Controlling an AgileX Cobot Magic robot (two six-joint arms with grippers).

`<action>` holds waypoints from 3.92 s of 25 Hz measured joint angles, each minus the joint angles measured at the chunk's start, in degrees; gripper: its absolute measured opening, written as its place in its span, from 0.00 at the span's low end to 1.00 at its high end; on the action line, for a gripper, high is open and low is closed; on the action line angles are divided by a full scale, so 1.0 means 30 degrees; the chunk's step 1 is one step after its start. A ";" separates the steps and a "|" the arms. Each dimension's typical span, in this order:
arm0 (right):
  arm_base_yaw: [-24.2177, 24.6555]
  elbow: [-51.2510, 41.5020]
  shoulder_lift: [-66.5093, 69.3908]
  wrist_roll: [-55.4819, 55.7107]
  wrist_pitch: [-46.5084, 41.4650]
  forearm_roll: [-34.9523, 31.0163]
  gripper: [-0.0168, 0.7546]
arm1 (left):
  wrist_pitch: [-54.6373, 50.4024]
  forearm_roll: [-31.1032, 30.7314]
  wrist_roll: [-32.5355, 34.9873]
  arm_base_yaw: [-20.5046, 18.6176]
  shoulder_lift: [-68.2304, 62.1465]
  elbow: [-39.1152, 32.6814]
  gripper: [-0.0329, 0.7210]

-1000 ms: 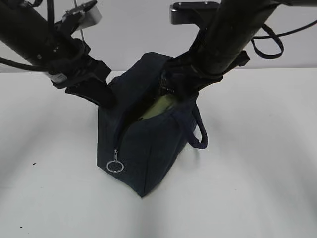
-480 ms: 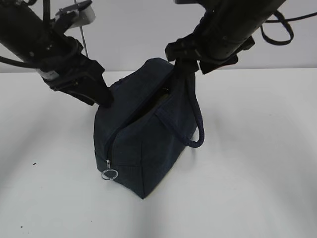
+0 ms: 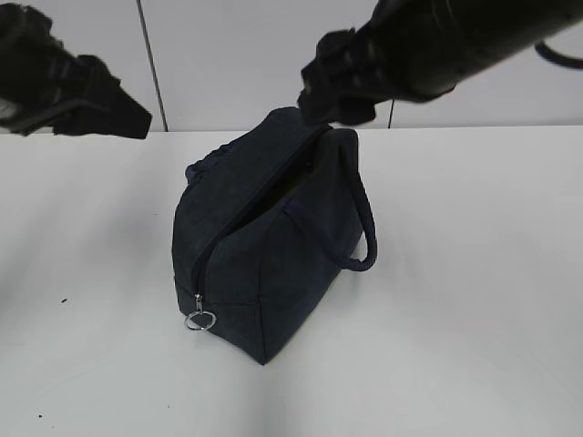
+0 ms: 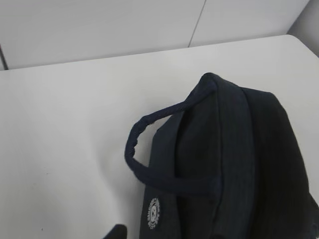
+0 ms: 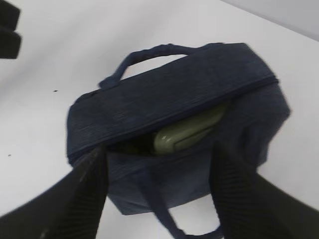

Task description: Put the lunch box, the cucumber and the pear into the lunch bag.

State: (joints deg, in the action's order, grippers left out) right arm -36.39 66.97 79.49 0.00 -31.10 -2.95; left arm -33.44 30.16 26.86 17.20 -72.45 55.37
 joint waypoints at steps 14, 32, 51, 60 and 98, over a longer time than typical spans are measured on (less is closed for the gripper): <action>-0.5511 -1.1713 -0.1065 0.0235 1.3928 -0.0822 0.66 | 0.6353 0.0071 0.0072 0.0581 0.7870 -0.9511 0.45; -0.5536 -1.0082 0.8726 0.6158 2.2340 0.3578 0.59 | 0.6211 -0.0127 0.0072 0.0600 0.8014 -0.9746 0.45; -0.5536 -0.6372 1.1956 0.4243 2.1865 -0.1497 0.58 | 0.6249 -0.0163 0.0072 0.0600 0.8014 -0.9746 0.44; -0.5536 -0.6026 1.2105 0.3507 2.0917 -0.1616 0.46 | 0.6291 -0.0167 0.0072 0.0600 0.8014 -0.9746 0.44; -0.5536 -0.5999 0.9551 0.0998 1.6919 -0.3486 0.03 | 0.6291 -0.0263 0.0072 0.0600 0.8014 -0.9746 0.41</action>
State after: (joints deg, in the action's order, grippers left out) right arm -53.00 48.97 108.15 2.99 19.66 -13.41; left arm -14.57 29.38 27.08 19.00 -48.41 26.13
